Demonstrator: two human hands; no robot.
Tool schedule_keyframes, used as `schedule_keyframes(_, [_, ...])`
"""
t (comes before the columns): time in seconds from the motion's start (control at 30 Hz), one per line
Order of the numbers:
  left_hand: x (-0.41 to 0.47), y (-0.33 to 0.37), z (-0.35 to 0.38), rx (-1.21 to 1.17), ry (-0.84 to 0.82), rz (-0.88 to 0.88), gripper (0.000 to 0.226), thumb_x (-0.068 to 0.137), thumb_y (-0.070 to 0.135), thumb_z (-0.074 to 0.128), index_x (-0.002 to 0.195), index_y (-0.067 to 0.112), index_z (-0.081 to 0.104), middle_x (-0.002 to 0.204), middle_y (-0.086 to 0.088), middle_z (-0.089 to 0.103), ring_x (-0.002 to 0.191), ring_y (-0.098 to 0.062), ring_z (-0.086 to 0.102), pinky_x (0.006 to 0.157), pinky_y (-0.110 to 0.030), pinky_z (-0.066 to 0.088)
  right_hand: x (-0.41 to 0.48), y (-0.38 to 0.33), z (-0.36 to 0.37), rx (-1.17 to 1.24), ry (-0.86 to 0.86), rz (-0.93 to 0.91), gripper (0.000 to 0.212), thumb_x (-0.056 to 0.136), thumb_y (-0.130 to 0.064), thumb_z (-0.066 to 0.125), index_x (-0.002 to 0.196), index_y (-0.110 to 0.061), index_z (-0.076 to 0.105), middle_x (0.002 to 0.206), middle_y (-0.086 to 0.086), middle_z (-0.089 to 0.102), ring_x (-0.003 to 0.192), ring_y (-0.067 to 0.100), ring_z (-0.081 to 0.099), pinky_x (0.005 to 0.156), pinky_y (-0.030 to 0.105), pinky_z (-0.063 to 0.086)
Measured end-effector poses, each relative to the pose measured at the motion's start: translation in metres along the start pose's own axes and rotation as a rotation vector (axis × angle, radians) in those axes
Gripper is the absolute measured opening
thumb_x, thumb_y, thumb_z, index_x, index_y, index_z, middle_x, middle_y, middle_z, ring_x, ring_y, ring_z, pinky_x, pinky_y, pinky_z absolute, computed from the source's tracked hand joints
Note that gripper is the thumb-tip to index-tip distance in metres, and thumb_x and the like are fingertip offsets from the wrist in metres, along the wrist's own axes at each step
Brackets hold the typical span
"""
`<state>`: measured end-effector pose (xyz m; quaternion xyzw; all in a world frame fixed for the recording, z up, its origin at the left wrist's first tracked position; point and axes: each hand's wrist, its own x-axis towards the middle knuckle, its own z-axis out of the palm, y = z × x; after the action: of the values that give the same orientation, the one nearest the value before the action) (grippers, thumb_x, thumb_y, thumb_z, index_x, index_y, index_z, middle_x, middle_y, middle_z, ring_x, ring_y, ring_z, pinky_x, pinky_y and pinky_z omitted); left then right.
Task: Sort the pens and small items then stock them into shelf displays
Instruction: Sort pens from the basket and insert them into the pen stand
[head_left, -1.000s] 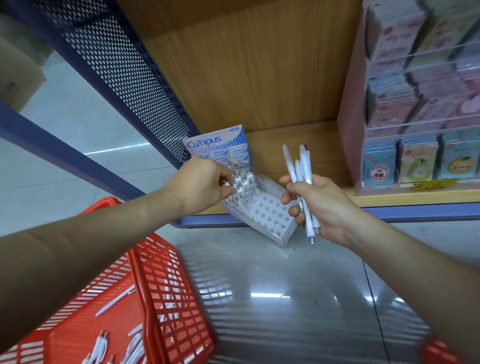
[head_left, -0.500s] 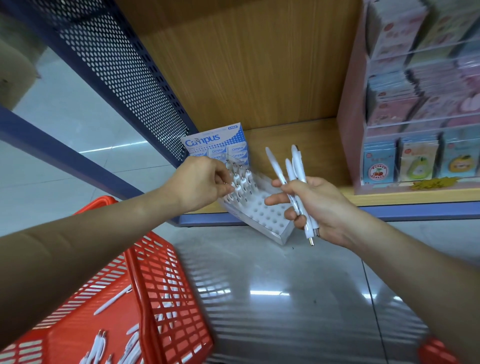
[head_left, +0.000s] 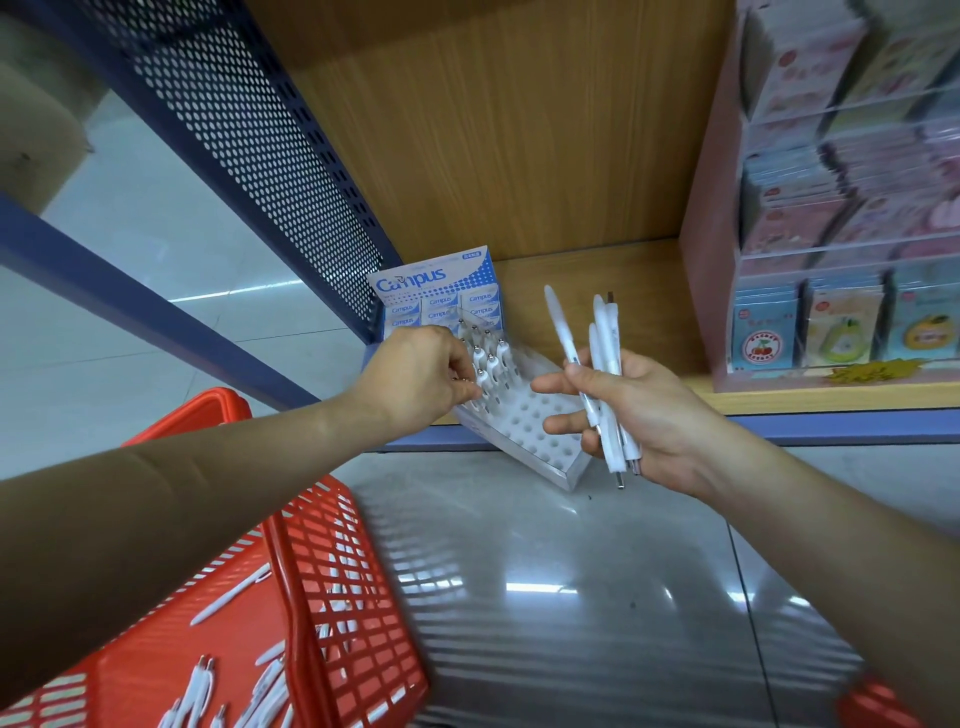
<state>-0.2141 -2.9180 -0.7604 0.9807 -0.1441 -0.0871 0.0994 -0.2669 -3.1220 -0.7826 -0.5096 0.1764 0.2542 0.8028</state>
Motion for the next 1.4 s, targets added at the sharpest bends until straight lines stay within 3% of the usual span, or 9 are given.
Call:
schedule_keyframes(0.23, [0.002, 0.005, -0.011, -0.097, 0.012, -0.072, 0.02, 0.079, 0.04, 0.072, 0.07, 0.022, 0.072, 0.061, 0.015, 0.062, 0.057, 0.004, 0.054, 0.053, -0.008, 0.036, -0.001, -0.001, -0.001, -0.079, -0.051, -0.043, 0.019, 0.09, -0.012, 0.064, 0.107, -0.013, 0.054, 0.099, 0.007, 0.075, 0.06, 0.018, 0.067, 0.042, 0.019, 0.04])
schedule_keyframes(0.33, [0.008, 0.015, -0.029, -0.553, 0.084, -0.214, 0.025, 0.086, 0.039, 0.065, 0.077, 0.017, 0.072, 0.056, 0.01, 0.062, 0.05, 0.0, 0.052, 0.054, -0.018, 0.042, 0.001, -0.002, -0.001, -0.115, -0.038, -0.076, 0.019, 0.086, -0.007, 0.068, 0.102, -0.011, 0.059, 0.096, 0.01, 0.075, 0.051, 0.013, 0.058, 0.041, 0.019, 0.039])
schedule_keyframes(0.43, [0.011, 0.024, -0.045, -0.969, -0.125, -0.302, 0.032, 0.088, 0.034, 0.064, 0.097, 0.003, 0.068, 0.061, -0.002, 0.063, 0.054, -0.014, 0.055, 0.052, -0.022, 0.049, 0.0, -0.003, 0.001, -0.148, -0.032, -0.09, 0.018, 0.083, -0.002, 0.07, 0.097, -0.011, 0.062, 0.092, 0.012, 0.074, 0.046, 0.009, 0.046, 0.039, 0.018, 0.036])
schedule_keyframes(0.53, [0.01, 0.024, -0.049, -0.92, -0.242, -0.224, 0.025, 0.082, 0.022, 0.07, 0.093, 0.0, 0.07, 0.067, -0.007, 0.068, 0.056, -0.011, 0.06, 0.057, -0.019, 0.053, 0.0, -0.004, 0.0, -0.143, -0.031, -0.087, 0.019, 0.082, -0.002, 0.07, 0.096, -0.011, 0.063, 0.085, 0.012, 0.072, 0.047, 0.008, 0.04, 0.038, 0.016, 0.032])
schedule_keyframes(0.8, [0.0, 0.017, -0.041, -0.931, -0.204, -0.31, 0.014, 0.086, 0.014, 0.067, 0.085, 0.0, 0.07, 0.068, -0.008, 0.069, 0.051, -0.01, 0.062, 0.052, -0.018, 0.054, 0.003, -0.022, -0.009, -0.017, 0.145, -0.172, 0.027, 0.078, 0.01, 0.069, 0.095, -0.009, 0.058, 0.07, 0.004, 0.067, 0.048, 0.008, 0.042, 0.036, 0.015, 0.029])
schedule_keyframes(0.97, [-0.019, 0.035, -0.02, -1.05, -0.39, -0.296, 0.004, 0.091, 0.016, 0.06, 0.088, 0.014, 0.06, 0.073, -0.007, 0.072, 0.064, -0.014, 0.069, 0.061, -0.021, 0.054, 0.003, -0.022, -0.011, 0.27, 0.12, -0.186, 0.016, 0.083, 0.0, 0.066, 0.094, -0.007, 0.057, 0.086, 0.009, 0.067, 0.054, 0.006, 0.047, 0.036, 0.011, 0.032])
schedule_keyframes(1.1, [-0.026, 0.055, -0.006, -1.059, -0.485, -0.216, 0.007, 0.091, 0.017, 0.061, 0.093, 0.017, 0.054, 0.085, -0.008, 0.073, 0.076, -0.016, 0.069, 0.067, -0.022, 0.05, 0.003, -0.015, -0.007, 0.221, 0.11, -0.171, 0.011, 0.085, -0.009, 0.067, 0.09, -0.011, 0.058, 0.091, 0.009, 0.072, 0.055, 0.007, 0.047, 0.036, 0.013, 0.032])
schedule_keyframes(1.3, [-0.008, 0.057, -0.016, -1.081, -0.216, -0.226, 0.019, 0.089, 0.016, 0.064, 0.107, 0.013, 0.059, 0.086, -0.012, 0.061, 0.066, -0.014, 0.057, 0.062, -0.025, 0.052, 0.0, -0.014, -0.004, 0.046, 0.001, -0.104, 0.027, 0.076, -0.017, 0.073, 0.097, -0.01, 0.057, 0.08, 0.011, 0.071, 0.044, 0.006, 0.038, 0.036, 0.014, 0.029])
schedule_keyframes(1.4, [-0.001, 0.056, -0.023, -1.103, -0.222, -0.199, 0.022, 0.092, 0.015, 0.06, 0.114, 0.016, 0.061, 0.083, -0.007, 0.058, 0.071, -0.014, 0.058, 0.065, -0.024, 0.054, -0.002, -0.01, 0.001, -0.091, -0.091, -0.028, 0.032, 0.065, -0.023, 0.075, 0.09, -0.011, 0.059, 0.076, 0.012, 0.071, 0.042, 0.005, 0.036, 0.036, 0.014, 0.028])
